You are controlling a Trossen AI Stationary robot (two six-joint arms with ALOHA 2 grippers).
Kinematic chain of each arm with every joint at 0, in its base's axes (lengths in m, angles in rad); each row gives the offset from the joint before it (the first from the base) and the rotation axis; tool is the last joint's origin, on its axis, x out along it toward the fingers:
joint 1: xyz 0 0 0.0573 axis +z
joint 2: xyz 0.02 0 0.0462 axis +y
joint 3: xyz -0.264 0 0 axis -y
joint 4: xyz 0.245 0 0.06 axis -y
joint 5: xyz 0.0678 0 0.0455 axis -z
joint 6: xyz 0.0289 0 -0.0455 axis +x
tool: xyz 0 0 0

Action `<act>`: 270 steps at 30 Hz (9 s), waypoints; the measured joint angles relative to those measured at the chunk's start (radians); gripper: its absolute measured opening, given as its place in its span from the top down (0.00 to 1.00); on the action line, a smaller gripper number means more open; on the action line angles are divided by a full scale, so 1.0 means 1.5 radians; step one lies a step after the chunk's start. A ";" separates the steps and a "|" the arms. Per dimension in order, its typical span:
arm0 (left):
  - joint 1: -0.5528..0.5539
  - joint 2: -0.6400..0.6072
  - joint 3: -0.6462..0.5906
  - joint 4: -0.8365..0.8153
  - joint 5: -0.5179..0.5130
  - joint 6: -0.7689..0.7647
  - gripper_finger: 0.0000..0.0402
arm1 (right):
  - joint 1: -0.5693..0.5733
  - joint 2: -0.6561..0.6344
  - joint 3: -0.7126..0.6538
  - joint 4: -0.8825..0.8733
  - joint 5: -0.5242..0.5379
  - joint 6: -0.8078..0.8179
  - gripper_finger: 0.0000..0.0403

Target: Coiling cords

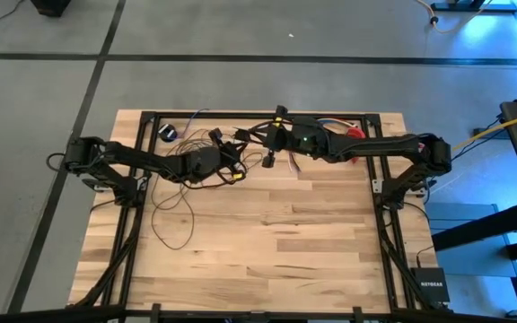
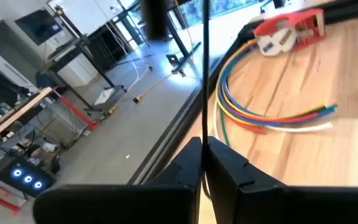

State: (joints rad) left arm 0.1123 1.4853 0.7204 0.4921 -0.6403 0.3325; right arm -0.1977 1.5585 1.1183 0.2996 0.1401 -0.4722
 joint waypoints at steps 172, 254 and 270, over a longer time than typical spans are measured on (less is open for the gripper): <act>0.010 -0.300 -0.020 -0.173 0.323 0.026 1.00 | -0.059 -0.012 0.023 -0.228 -0.254 0.010 0.69; -0.015 -0.363 -0.059 -0.230 0.333 -0.081 0.73 | -0.047 0.022 0.015 0.031 -0.188 0.125 0.98; -0.032 -0.110 -0.036 -0.054 0.333 -0.082 0.75 | -0.047 0.022 0.016 0.006 -0.175 0.114 0.99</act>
State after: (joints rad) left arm 0.0650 1.3205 0.6667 0.4108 -0.1413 0.2102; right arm -0.2685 1.5921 1.1419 0.3086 -0.1226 -0.3006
